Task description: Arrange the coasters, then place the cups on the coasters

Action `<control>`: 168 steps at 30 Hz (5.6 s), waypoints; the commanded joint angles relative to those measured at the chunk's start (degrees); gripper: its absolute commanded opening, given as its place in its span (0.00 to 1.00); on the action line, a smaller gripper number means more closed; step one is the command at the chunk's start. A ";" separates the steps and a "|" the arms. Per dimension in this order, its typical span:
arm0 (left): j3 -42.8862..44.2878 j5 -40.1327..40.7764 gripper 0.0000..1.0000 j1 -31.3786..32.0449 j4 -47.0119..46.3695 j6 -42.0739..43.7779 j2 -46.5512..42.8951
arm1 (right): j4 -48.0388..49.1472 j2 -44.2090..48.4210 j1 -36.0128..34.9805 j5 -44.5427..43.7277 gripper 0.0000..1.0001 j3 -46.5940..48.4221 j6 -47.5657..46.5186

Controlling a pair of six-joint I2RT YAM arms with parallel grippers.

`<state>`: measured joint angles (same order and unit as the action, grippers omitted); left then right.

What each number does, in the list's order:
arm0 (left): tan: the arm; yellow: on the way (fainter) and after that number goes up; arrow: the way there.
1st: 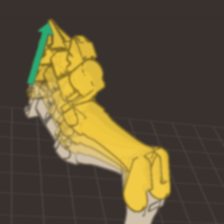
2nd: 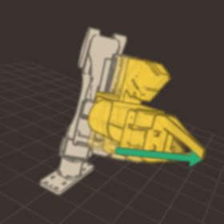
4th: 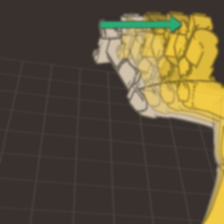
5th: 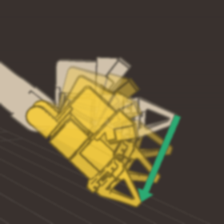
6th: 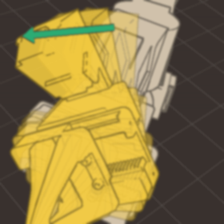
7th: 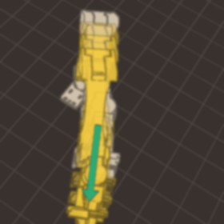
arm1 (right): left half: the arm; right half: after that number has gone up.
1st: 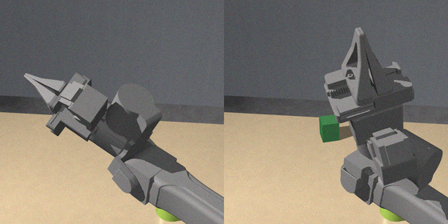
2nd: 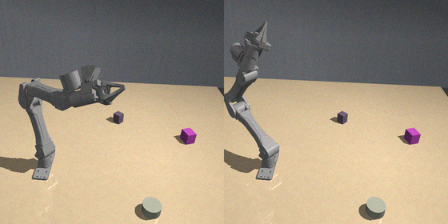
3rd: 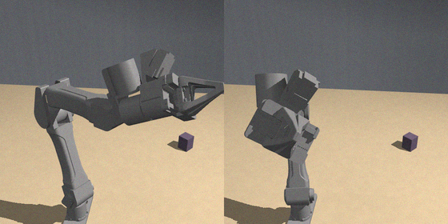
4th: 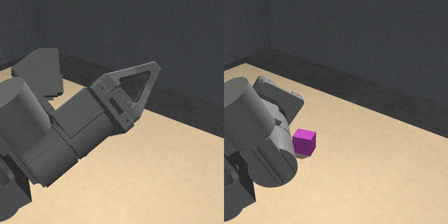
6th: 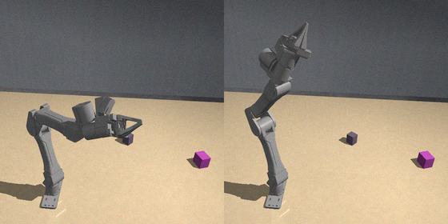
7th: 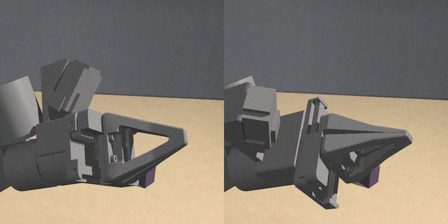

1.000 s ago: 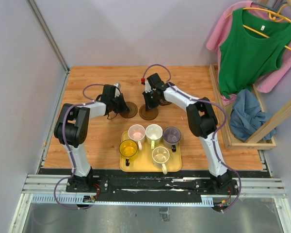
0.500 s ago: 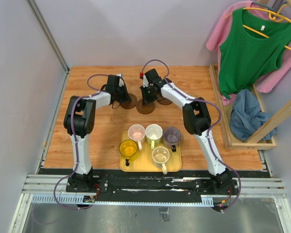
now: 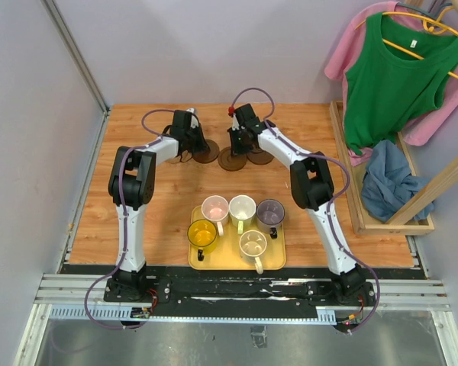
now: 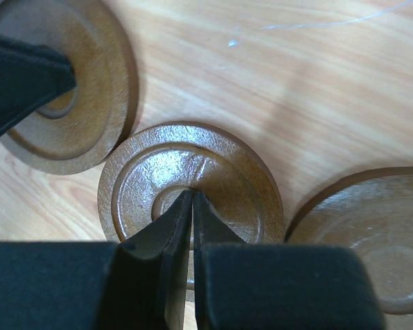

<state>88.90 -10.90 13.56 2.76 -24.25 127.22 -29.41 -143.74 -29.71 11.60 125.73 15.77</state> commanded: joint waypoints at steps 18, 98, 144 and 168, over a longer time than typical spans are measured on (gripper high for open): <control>-4.51 -2.63 0.01 0.06 2.03 0.75 0.10 | 0.31 0.18 4.76 -4.28 0.05 -3.89 1.05; -10.21 1.98 0.00 -0.47 3.06 1.78 -6.62 | -0.78 0.06 1.59 -7.77 0.06 -0.83 -1.92; -16.73 -2.53 0.01 -0.91 -6.09 0.98 -21.69 | 2.43 21.07 10.42 -12.33 0.05 -22.15 -3.82; -30.10 0.44 0.05 -0.91 -12.85 -2.46 -31.59 | 5.52 24.52 21.20 -14.64 0.07 -34.53 -3.09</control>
<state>59.51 -11.07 12.84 -7.66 -25.91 97.65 -24.16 -116.81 -8.60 -4.25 89.93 12.05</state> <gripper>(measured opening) 0.047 0.071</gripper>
